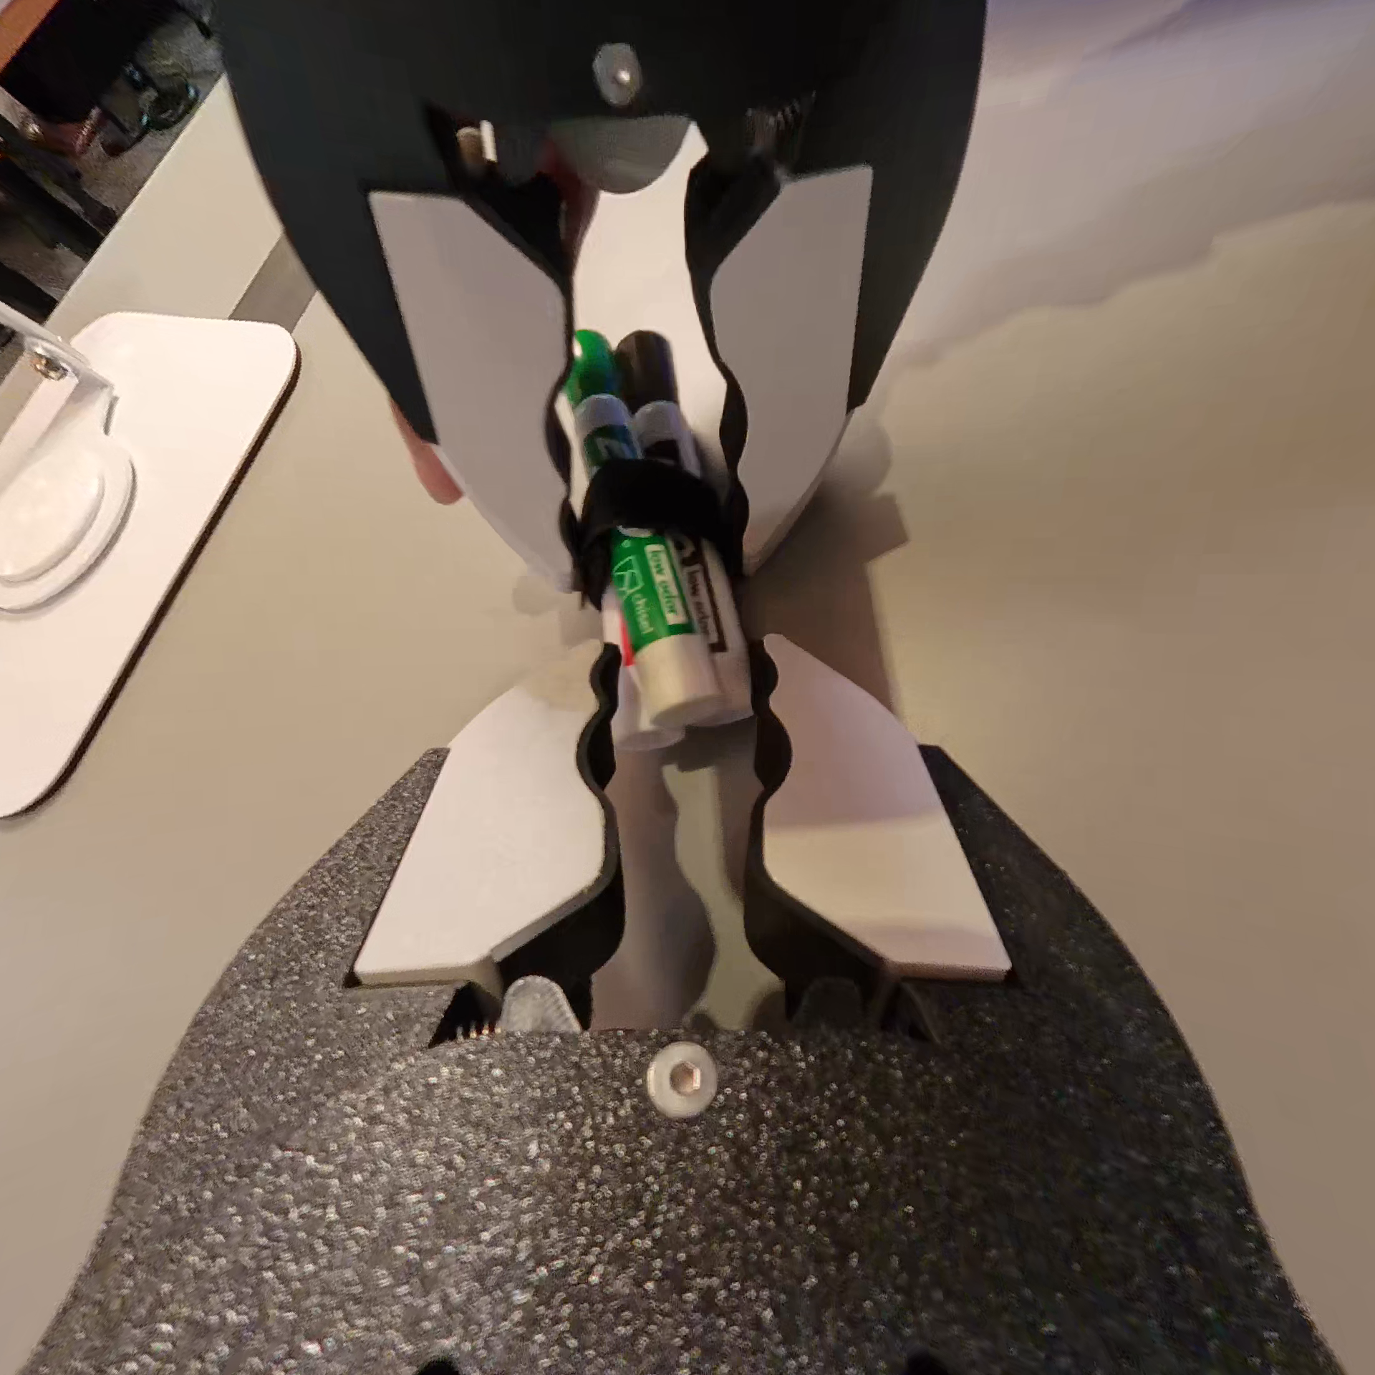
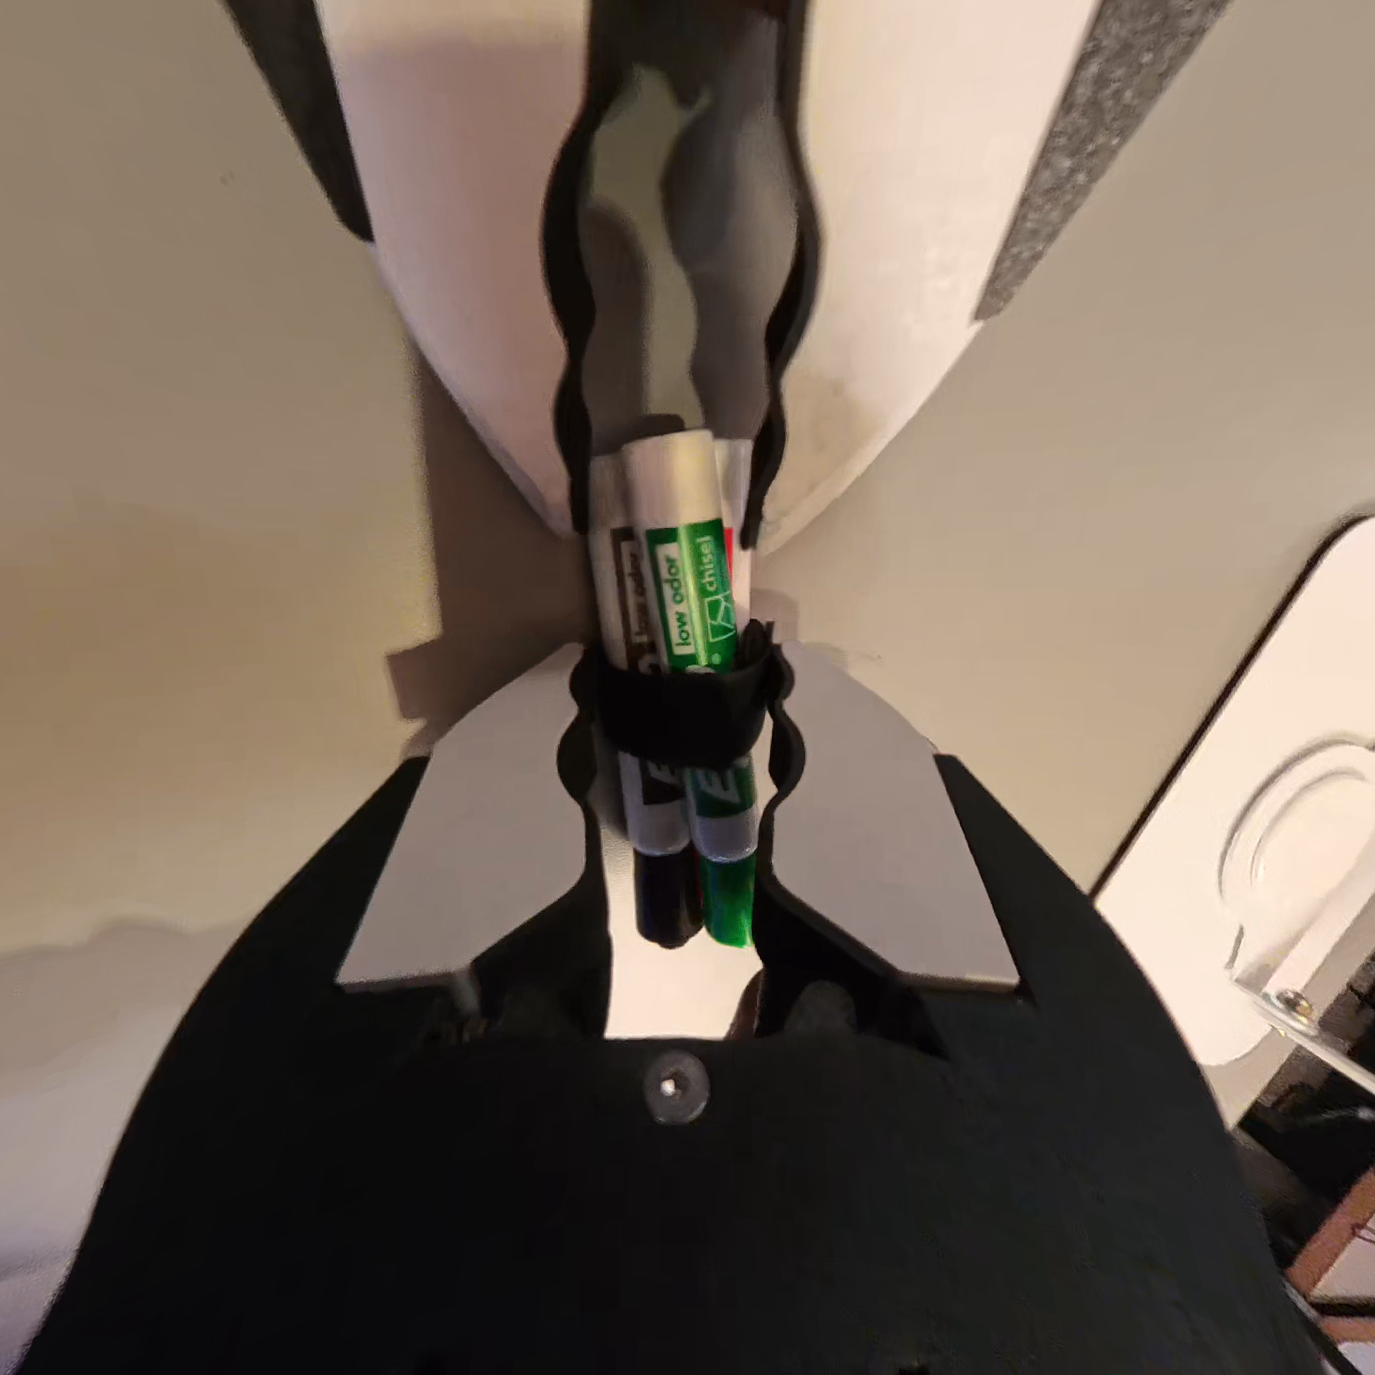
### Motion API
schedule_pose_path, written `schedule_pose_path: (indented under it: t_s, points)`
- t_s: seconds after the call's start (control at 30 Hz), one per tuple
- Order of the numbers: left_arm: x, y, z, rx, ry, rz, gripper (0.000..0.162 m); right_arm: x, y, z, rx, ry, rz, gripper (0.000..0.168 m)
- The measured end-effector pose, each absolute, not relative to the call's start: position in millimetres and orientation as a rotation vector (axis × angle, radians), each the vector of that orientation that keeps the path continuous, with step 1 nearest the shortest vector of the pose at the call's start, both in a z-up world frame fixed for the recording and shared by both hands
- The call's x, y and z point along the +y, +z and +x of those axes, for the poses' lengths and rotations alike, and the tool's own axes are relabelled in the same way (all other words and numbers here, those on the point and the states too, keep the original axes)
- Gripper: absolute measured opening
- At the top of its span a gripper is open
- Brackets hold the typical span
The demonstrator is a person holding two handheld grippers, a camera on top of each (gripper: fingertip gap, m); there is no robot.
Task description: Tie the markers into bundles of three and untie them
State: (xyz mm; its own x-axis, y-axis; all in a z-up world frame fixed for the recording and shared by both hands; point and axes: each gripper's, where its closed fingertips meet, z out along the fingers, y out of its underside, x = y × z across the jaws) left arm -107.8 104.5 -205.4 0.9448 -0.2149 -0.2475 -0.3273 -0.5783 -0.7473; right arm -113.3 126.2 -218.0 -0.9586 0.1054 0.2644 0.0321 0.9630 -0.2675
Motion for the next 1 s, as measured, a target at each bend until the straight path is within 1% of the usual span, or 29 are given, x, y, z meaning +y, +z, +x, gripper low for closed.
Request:
schedule_pose_path:
  t_s: [0.27,0.37,0.53,0.7,0.73,0.8,0.87,0.9,0.93,0.97,1.0]
  points:
    - [97,-198,-117,0.267,0.028,-2.183,0.034,127,-221,-114,-2.923,0.374,-0.263,0.042]
    - [93,-197,-117,0.234,-0.051,-2.186,0.038,132,-221,-115,-2.877,0.339,-0.303,0.041]
    - [92,-188,-105,0.059,-0.359,-2.158,0.056,139,-209,-116,-2.643,0.317,-0.270,0.041]
    - [101,-166,-94,-0.156,-0.658,-2.019,0.088,133,-166,-119,-2.190,0.311,-0.172,0.041]
    - [104,-159,-94,-0.179,-0.684,-1.975,0.090,130,-159,-117,-2.122,0.304,-0.149,0.041]
    - [108,-145,-90,-0.188,-0.729,-1.899,0.086,123,-149,-112,-1.999,0.273,-0.095,0.041]
    - [108,-136,-83,-0.157,-0.753,-1.853,0.072,117,-142,-108,-1.903,0.243,-0.050,0.041]
    - [108,-134,-80,-0.140,-0.749,-1.846,0.062,114,-138,-106,-1.862,0.236,-0.038,0.041]
    - [107,-131,-78,-0.125,-0.735,-1.831,0.048,111,-136,-104,-1.835,0.233,-0.030,0.041]
    - [107,-129,-78,-0.121,-0.711,-1.817,0.040,110,-134,-103,-1.810,0.229,-0.024,0.041]
    - [107,-129,-79,-0.116,-0.686,-1.815,0.037,109,-132,-102,-1.783,0.220,-0.017,0.042]
